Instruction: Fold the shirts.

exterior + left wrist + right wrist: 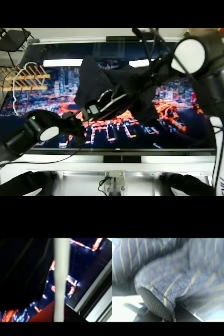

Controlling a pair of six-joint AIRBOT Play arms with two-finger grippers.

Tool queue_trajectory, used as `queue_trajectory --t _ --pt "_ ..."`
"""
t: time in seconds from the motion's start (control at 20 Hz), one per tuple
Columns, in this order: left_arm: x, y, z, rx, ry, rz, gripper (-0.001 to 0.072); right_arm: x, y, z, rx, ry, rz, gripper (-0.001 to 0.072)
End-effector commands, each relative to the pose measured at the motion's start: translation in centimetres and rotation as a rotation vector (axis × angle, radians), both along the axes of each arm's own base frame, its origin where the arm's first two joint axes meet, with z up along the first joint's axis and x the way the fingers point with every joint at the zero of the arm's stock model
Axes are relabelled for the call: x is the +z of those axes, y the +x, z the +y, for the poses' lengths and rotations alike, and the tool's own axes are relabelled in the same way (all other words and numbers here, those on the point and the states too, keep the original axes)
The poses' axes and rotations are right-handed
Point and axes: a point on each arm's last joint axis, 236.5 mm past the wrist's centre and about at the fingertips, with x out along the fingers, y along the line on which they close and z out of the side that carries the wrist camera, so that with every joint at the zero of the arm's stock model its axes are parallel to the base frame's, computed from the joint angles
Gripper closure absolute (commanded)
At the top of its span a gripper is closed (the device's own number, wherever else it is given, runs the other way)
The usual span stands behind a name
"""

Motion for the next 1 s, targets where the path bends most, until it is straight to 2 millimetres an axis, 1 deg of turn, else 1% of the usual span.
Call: queue_trajectory --t 0.0,0.05,0.15,0.25,0.4,0.5,0.6,0.7,0.8,0.85,0.9,0.95 --pt "0.9 -0.2 -2.2 -0.196 -0.032 -0.039 0.0657 1.7 0.6 -0.6 0.001 -0.043 -0.083 0.0614" --pt "1.1 0.0 -2.3 -0.22 -0.029 -0.056 0.0657 1.4 0.3 -0.9 0.02 -0.067 -0.072 0.0614" --pt "2.1 1.2 -3.0 -0.23 -0.059 -0.107 0.0659 1.1 -0.1 -1.0 0.035 -0.08 -0.058 0.0614" --pt "3.1 2.5 -4.3 -0.223 -0.107 -0.167 0.0659 1.2 -0.4 -0.4 0.06 -0.062 -0.054 0.0614" --pt "3.6 4.2 -6.7 -0.201 -0.19 -0.212 0.0659 1.5 -0.9 0.8 0.093 -0.015 -0.048 0.0614" --pt "3.2 4.9 -8.7 -0.172 -0.254 -0.184 0.0659 1.7 -1.0 1.4 0.103 0.007 -0.045 0.0614" --pt "2.0 5.3 -10.2 -0.135 -0.291 -0.136 0.0658 1.8 -1.0 1.6 0.105 0.018 -0.047 0.0614" --pt "1.0 5.6 -11.3 -0.107 -0.326 -0.108 0.0658 2.0 -1.0 2.0 0.102 0.041 -0.049 0.0614" --pt "0.9 6.0 -11.9 -0.086 -0.352 -0.108 0.0658 2.1 -1.1 2.1 0.087 0.054 -0.039 0.0603" --pt "1.2 6.3 -12.0 -0.08 -0.363 -0.119 0.0658 2.0 -0.9 1.8 0.067 0.048 -0.035 0.0507" --pt "1.5 6.4 -12.0 -0.077 -0.368 -0.126 0.0658 1.8 -0.5 1.0 0.033 0.024 -0.038 0.0292" --pt "1.8 6.5 -11.8 -0.074 -0.37 -0.13 0.0658 1.6 -0.4 0.3 0.014 -0.003 -0.038 0.0237"
